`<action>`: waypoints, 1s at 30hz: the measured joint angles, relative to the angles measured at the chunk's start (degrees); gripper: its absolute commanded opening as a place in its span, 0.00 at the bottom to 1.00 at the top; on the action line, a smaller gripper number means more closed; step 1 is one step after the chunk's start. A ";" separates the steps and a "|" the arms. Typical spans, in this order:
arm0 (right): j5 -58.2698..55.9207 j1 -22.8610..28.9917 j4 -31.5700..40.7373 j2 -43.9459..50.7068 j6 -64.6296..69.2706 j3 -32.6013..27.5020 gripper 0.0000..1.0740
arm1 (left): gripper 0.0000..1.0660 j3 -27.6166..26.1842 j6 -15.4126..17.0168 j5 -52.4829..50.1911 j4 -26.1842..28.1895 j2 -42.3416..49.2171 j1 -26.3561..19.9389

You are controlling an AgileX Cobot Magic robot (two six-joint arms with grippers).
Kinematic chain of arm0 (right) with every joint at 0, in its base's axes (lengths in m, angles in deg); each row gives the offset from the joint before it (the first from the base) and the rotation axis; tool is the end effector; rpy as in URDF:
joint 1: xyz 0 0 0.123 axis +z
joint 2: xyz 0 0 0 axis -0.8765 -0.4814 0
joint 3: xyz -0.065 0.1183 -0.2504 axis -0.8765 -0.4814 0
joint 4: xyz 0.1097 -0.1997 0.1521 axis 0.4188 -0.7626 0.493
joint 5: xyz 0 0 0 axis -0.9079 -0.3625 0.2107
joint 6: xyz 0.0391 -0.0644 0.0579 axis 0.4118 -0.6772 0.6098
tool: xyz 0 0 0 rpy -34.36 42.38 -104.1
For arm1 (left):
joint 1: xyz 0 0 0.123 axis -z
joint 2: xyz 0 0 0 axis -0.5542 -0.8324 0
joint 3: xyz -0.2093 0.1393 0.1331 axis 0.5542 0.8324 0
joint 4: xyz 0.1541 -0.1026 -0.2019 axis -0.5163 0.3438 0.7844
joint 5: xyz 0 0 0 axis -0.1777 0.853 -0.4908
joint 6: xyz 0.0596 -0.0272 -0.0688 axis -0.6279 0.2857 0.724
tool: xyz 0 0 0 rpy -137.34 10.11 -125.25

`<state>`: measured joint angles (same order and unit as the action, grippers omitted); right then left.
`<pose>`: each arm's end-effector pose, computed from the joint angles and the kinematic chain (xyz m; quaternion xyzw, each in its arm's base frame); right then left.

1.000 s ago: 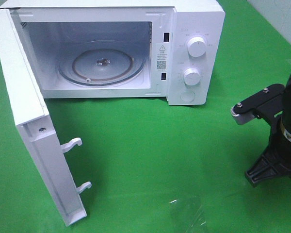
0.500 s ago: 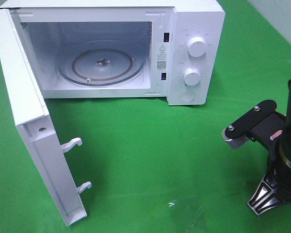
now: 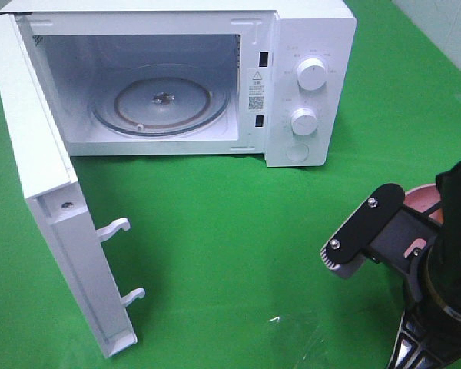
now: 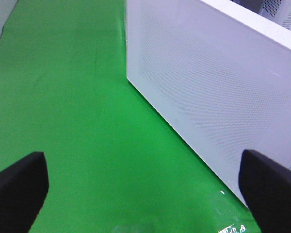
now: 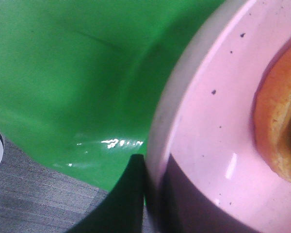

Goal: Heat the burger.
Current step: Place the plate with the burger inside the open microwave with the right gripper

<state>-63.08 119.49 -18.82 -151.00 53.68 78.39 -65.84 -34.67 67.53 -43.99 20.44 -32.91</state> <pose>0.1439 0.1525 0.1504 -0.3492 0.9087 -0.1958 0.1183 0.0169 -0.0121 0.2922 0.0430 0.8397 -0.0535 0.5388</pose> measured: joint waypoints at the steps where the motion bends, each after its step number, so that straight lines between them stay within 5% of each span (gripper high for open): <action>1: 0.00 0.00 0.00 0.00 0.00 0.00 0.00 | 0.96 0.00 0.00 0.00 0.00 0.00 0.00; 7: 0.57 3.50 -0.52 0.00 -2.69 0.00 0.01 | 0.96 0.00 0.00 0.00 0.00 0.00 0.00; 30: 12.49 3.72 -11.34 0.00 -20.86 -0.11 0.01 | 0.96 0.00 0.00 0.00 0.00 0.00 0.00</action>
<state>-50.59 123.22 -30.16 -151.00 32.82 78.27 -65.84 -34.67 67.53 -43.99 20.44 -32.91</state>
